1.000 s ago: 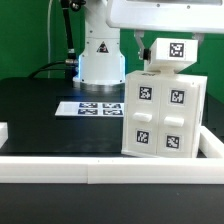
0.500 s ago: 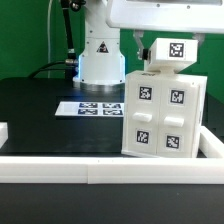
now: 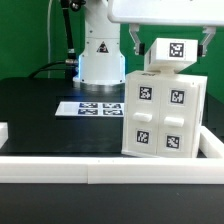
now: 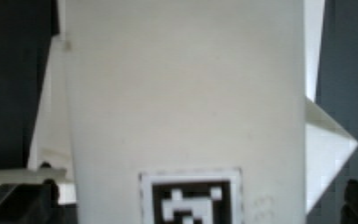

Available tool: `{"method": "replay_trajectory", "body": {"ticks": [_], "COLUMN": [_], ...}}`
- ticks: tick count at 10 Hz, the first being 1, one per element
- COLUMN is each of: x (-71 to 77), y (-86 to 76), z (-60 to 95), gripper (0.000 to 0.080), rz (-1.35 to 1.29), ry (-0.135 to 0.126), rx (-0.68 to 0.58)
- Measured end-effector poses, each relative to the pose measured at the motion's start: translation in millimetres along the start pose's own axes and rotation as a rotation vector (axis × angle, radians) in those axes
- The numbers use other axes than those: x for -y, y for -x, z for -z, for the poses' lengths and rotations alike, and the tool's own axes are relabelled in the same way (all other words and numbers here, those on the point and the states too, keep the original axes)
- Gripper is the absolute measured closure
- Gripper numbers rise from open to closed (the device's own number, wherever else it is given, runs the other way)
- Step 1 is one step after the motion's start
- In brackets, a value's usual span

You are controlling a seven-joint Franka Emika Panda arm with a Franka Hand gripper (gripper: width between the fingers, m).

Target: Assemble cabinet

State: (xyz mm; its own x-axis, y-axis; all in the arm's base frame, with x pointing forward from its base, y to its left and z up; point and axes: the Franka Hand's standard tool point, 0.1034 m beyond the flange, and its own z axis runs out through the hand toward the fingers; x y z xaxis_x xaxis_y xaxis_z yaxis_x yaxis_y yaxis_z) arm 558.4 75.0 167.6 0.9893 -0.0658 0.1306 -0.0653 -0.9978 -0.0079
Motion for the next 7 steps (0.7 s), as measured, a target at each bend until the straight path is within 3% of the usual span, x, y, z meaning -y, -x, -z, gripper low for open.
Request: {"method": "replay_trajectory", "body": {"ticks": [2, 5, 7], "x": [-0.2, -0.4, -0.5], "y": [-2.3, -1.2, -0.9], "z": [0.7, -0.6, -1.3], "gripper": [0.0002, 0.0002, 0.0246], "rz": [0.043, 0.043, 0.043], "ry": [-0.013, -0.012, -0.012], "rx": [-0.065, -0.060, -0.058]}}
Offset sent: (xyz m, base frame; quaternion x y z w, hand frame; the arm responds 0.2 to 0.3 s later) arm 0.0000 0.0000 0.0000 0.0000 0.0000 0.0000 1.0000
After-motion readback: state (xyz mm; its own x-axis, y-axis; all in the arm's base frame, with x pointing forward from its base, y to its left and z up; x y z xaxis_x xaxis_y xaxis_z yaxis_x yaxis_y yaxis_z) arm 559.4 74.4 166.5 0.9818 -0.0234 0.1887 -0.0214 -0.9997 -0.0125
